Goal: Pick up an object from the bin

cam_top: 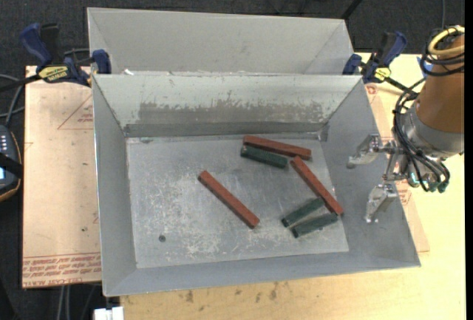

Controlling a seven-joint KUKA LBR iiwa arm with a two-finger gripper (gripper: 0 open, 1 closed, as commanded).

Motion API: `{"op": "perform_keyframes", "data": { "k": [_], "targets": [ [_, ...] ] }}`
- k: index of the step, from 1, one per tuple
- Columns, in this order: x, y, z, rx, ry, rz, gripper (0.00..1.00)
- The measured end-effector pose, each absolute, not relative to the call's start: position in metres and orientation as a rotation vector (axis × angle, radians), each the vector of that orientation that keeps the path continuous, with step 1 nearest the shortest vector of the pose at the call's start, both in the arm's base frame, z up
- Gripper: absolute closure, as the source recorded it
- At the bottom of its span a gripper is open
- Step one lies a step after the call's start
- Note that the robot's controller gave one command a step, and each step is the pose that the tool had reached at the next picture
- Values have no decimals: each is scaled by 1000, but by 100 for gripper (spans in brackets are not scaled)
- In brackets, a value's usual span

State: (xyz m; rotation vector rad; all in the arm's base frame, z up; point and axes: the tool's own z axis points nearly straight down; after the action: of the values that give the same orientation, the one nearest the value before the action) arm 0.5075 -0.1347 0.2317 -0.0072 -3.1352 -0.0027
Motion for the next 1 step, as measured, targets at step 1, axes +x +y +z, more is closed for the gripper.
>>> {"op": "perform_keyframes", "data": {
  "k": [1],
  "targets": [
    [509,-134,236,0,-3143,0,0]
  ]
}}
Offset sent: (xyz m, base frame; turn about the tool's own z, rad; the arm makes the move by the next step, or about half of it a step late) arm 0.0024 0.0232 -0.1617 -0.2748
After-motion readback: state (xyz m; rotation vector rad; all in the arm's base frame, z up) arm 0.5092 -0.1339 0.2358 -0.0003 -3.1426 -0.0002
